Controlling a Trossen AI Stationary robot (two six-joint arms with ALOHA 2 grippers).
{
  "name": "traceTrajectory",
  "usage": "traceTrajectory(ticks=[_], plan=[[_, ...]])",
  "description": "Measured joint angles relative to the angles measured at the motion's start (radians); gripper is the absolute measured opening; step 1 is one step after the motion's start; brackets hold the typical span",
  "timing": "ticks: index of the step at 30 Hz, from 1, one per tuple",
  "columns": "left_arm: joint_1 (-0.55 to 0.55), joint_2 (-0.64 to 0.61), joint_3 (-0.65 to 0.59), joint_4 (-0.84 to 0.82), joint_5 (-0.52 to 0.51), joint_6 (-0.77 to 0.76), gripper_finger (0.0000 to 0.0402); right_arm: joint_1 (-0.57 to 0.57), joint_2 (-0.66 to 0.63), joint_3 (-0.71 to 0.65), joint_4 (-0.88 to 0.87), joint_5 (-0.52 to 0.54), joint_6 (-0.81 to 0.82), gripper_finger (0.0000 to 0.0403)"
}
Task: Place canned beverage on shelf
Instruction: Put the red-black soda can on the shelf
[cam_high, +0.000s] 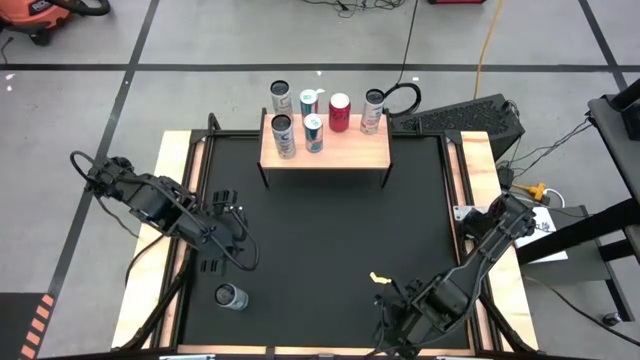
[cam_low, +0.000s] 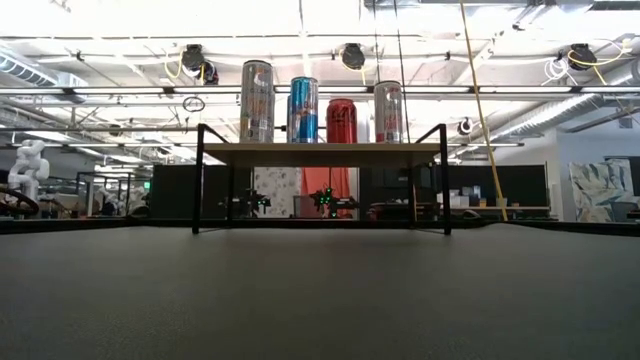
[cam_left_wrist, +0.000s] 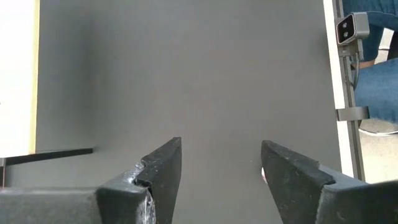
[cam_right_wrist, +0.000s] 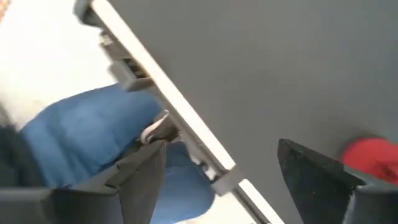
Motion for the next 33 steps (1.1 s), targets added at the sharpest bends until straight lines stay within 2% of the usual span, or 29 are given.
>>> traceTrajectory(ticks=[3,7,11,17,22,26,33], plan=[[0.000,0.000,0.000,0.000,0.000,0.024,0.0216,0.000,0.000,0.000,0.065,-0.003,-0.054,0.0293],[0.000,0.000,0.000,0.001,0.000,0.041,0.0216,0.000,0.000,0.000,0.046,-0.004,-0.023,0.0293],[0.000,0.000,0.000,0.004,0.000,0.042,0.0216,0.000,0.000,0.000,-0.108,-0.005,0.132,0.0293],[0.000,0.000,0.000,0.004,0.000,0.042,0.0216,0.001,0.000,0.000,-0.341,-0.068,0.195,0.0293],[0.000,0.000,0.000,0.004,0.000,0.042,0.0216,0.009,0.000,-0.006,-0.339,-0.085,0.179,0.0293],[0.000,0.000,0.000,0.004,0.000,0.042,0.0216,0.010,0.008,-0.020,-0.344,-0.148,0.257,0.0293],[0.000,0.000,0.000,0.004,0.000,0.042,0.0216,0.038,-0.004,-0.150,-0.345,-0.265,0.381,0.0293]])
